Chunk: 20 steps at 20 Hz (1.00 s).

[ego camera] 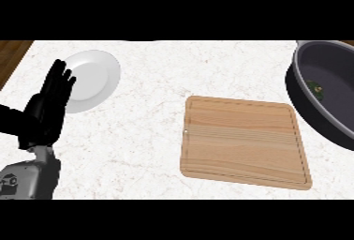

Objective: Pick the squash from the cutting board and place it in the pot

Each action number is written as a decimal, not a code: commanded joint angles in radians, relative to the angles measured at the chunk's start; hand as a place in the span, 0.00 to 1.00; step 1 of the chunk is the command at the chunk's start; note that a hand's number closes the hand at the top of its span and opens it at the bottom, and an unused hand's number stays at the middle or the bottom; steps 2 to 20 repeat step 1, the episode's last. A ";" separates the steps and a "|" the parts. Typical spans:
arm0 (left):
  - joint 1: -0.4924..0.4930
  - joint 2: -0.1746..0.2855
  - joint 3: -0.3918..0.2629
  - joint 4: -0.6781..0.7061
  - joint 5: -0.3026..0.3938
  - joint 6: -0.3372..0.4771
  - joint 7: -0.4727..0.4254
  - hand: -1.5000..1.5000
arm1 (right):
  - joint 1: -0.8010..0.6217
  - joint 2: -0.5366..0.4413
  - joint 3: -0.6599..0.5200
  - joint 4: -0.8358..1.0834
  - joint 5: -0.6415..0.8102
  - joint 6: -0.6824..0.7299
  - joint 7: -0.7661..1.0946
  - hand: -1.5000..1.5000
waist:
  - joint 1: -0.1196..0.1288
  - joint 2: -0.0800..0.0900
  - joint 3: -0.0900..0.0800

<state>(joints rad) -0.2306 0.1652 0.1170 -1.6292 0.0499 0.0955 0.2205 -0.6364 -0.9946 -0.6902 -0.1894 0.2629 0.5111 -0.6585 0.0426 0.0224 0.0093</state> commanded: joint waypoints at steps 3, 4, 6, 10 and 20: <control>0.005 0.003 0.008 -0.019 0.016 -0.008 0.008 0.50 | 0.055 -0.024 -0.001 0.011 -0.004 0.114 -0.090 0.00 | -0.001 -0.001 0.001; 0.005 0.003 0.008 -0.019 0.016 -0.008 0.008 0.50 | 0.055 -0.024 -0.001 0.011 -0.004 0.114 -0.090 0.00 | -0.001 -0.001 0.001; 0.005 0.003 0.008 -0.019 0.016 -0.008 0.008 0.50 | 0.055 -0.024 -0.001 0.011 -0.004 0.114 -0.090 0.00 | -0.001 -0.001 0.001; 0.005 0.003 0.008 -0.019 0.016 -0.008 0.008 0.50 | 0.055 -0.024 -0.001 0.011 -0.004 0.114 -0.090 0.00 | -0.001 -0.001 0.001; 0.005 0.003 0.008 -0.019 0.016 -0.008 0.008 0.50 | 0.055 -0.024 -0.001 0.011 -0.004 0.114 -0.090 0.00 | -0.001 -0.001 0.001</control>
